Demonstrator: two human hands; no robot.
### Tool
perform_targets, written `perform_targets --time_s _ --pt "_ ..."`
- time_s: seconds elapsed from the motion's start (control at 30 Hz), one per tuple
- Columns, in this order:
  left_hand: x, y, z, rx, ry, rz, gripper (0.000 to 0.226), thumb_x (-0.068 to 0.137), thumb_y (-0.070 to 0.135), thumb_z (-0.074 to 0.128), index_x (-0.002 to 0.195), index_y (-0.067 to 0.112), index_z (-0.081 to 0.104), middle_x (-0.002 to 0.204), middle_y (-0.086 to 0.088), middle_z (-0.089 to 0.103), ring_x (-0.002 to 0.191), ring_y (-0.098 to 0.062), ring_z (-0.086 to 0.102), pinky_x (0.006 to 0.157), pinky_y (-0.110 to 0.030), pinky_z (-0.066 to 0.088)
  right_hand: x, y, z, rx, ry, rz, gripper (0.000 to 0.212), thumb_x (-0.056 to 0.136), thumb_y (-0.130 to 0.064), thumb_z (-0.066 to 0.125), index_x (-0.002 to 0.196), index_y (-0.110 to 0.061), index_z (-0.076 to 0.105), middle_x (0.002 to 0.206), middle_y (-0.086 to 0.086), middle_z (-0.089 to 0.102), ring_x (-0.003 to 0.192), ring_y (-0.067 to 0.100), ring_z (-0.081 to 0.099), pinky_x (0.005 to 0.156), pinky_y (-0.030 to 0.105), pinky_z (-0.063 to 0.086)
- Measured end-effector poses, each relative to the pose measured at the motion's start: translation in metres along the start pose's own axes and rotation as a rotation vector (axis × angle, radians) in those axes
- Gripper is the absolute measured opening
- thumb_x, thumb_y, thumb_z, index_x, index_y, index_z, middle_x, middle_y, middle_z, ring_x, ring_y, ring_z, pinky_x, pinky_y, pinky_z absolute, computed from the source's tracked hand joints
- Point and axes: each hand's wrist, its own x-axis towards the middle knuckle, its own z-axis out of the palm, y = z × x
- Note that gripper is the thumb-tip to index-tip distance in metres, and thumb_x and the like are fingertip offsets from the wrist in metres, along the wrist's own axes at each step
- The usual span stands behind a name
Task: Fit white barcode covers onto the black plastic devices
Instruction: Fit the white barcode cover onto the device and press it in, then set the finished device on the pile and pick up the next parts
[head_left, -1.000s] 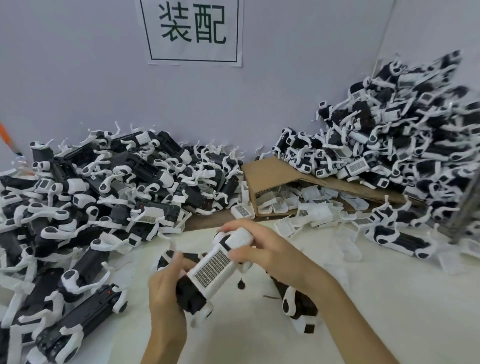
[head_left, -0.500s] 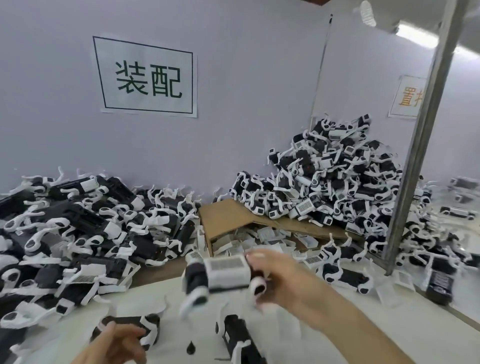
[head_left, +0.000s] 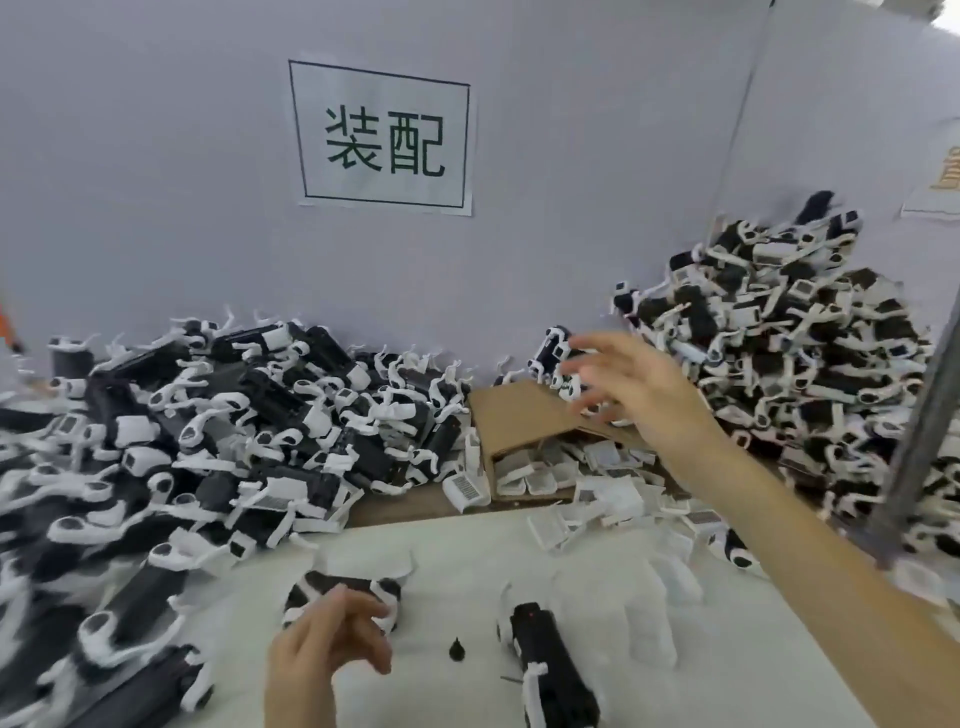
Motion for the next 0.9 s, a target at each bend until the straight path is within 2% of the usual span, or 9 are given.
perform_targets --time_s 0.1,0.23,0.33,0.4,0.5,0.6,0.7,0.8,0.9 --pt "-0.03 0.015 0.012 0.119 -0.027 0.16 0.031 0.086 0.018 0.06 0.063 0.0 0.071 0.052 -0.024 0.057 0.048 -0.028 0.055 0.051 -0.029 0.049 -0.085 0.027 0.038 0.071 -0.143 0.061 0.028 0.097 -0.003 0.057 0.108 -0.023 0.073 0.099 -0.002 0.076 0.074 0.018 0.072 0.064 0.022 0.055" --pt "-0.046 0.026 0.009 0.341 -0.17 0.143 0.029 0.099 0.01 0.053 0.08 -0.004 0.068 0.061 -0.006 0.063 0.06 -0.015 0.059 0.063 -0.027 0.048 -0.158 0.041 0.1 0.125 -0.399 0.282 0.047 0.087 0.019 0.059 0.075 -0.021 0.081 0.086 0.005 0.077 0.065 0.017 0.071 0.065 0.026 0.052" --pt "-0.061 0.047 -0.008 0.542 -0.288 0.111 0.022 0.097 0.021 0.053 0.087 0.017 0.072 0.075 0.007 0.069 0.075 -0.008 0.063 0.073 -0.021 0.05 -0.187 0.05 0.147 -0.033 -0.646 0.354 0.043 0.088 0.005 0.067 0.075 -0.034 0.08 0.081 0.0 0.076 0.076 0.012 0.072 0.083 0.022 0.054" --pt "-0.074 0.062 -0.033 0.693 -0.29 0.145 0.019 0.094 0.029 0.053 0.088 0.029 0.071 0.084 0.015 0.071 0.085 -0.005 0.064 0.077 -0.019 0.048 -0.196 0.051 0.168 -0.078 -0.666 0.309 0.05 0.087 0.0 0.065 0.077 -0.048 0.075 0.077 -0.005 0.075 0.075 0.007 0.07 0.079 0.019 0.053" --pt "-0.088 0.09 -0.081 0.835 -0.116 0.272 0.015 0.097 0.022 0.06 0.094 0.028 0.073 0.092 0.016 0.073 0.091 -0.004 0.065 0.076 -0.018 0.048 -0.201 0.047 0.193 -0.056 -0.678 0.179 0.055 0.085 0.0 0.066 0.084 -0.054 0.069 0.086 -0.019 0.073 0.079 0.002 0.069 0.071 0.012 0.049" --pt "-0.08 0.136 -0.143 0.932 0.164 0.426 0.013 0.095 0.017 0.065 0.094 0.027 0.073 0.091 0.014 0.072 0.082 -0.005 0.066 0.069 -0.019 0.05 -0.196 0.044 0.214 0.014 -0.747 0.025 0.046 0.086 -0.005 0.071 0.096 -0.05 0.071 0.105 -0.028 0.065 0.093 0.0 0.067 0.074 0.014 0.049" --pt "-0.056 0.193 -0.221 1.157 0.398 0.531 0.008 0.095 0.031 0.066 0.102 0.029 0.069 0.105 0.009 0.07 0.092 -0.016 0.066 0.077 -0.034 0.053 -0.191 0.032 0.24 0.051 -0.77 -0.115 0.045 0.083 -0.032 0.077 0.118 -0.05 0.055 0.127 -0.033 0.047 0.116 -0.006 0.055 0.086 0.013 0.045" --pt "-0.037 0.233 -0.314 1.373 0.658 0.291 0.049 0.085 0.067 0.06 0.114 0.029 0.069 0.128 -0.009 0.064 0.109 -0.03 0.06 0.086 -0.045 0.049 -0.197 0.009 0.275 -0.075 -0.808 -0.381 0.077 0.077 -0.059 0.069 0.142 -0.054 0.028 0.151 -0.036 0.013 0.135 -0.013 0.028 0.103 0.008 0.026" --pt "-0.045 0.236 -0.389 1.307 0.768 -0.076 0.094 0.06 0.092 0.046 0.128 0.029 0.065 0.141 -0.015 0.056 0.127 -0.042 0.052 0.105 -0.059 0.04 -0.219 -0.014 0.32 -0.209 -0.806 -0.705 0.099 0.077 -0.059 0.073 0.152 -0.045 0.01 0.164 -0.012 -0.008 0.152 0.016 0.007 0.118 0.038 0.014"
